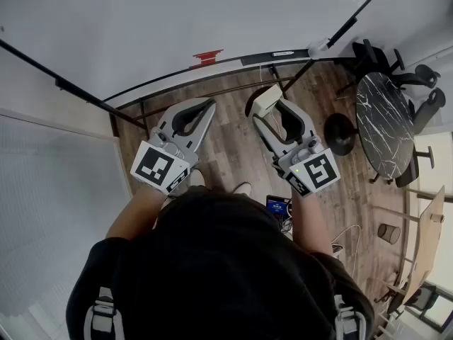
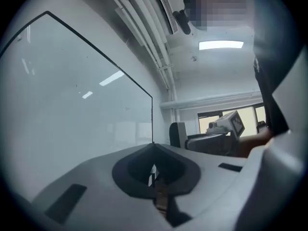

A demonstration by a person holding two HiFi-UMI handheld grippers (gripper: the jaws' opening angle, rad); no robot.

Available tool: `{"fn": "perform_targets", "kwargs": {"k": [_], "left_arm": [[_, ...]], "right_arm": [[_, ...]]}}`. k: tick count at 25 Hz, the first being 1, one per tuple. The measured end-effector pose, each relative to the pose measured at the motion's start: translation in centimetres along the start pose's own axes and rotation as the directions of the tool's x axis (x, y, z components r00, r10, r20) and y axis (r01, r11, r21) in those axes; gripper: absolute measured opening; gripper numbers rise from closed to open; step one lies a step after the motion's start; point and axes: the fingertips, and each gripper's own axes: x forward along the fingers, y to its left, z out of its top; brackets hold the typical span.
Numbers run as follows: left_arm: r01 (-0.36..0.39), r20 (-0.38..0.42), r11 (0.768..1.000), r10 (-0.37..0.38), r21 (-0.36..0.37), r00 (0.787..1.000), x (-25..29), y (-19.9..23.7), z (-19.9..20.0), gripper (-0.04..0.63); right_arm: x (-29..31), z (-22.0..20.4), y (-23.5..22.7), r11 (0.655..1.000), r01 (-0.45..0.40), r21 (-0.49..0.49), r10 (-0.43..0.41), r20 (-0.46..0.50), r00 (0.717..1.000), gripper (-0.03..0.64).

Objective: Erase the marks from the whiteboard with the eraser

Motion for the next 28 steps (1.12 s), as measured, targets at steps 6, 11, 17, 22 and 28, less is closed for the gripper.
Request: {"fn": "perform_targets", "kwargs": {"k": [6,11,17,22,28], "left_arm": [[-0.017,0.007,1.000,0.017,0.003,1.000,-0.4,1.0,-0.1,0.005],[-0.025,-0.002,1.000,0.025,-0.004,1.000,-1.0,1.9,-0.7,0.005],[-0.032,0.017,0.999,0.032,-0.008,0.999,-2.3,3.8,-0.1,0.005],[-0.020,0.026,1.000,0.020,-0.013,0.999,-3.3,5.7,0.0,0.005],[0.011,0.029,1.000,-0.010,-0.023,1.000,-4.6,8.7,0.2,0.005]], "right_arm": [[1.0,-0.3,0.1,1.000,-0.005,-0.005,0.005,-0.009,1.000,0.219],[1.7,-0.4,0.7,1.000,-0.007,0.012,0.007,-0.003,1.000,0.221],[3.1,0.3,1.8,1.000,-0.008,0.020,0.008,0.011,1.000,0.219],[5.0,0.6,2.8,1.000,-0.001,0.026,0.001,0.013,1.000,0.220],[8.1,1.0,4.4,1.000,0.023,0.006,-0.023,-0.001,1.000,0.221]]}}
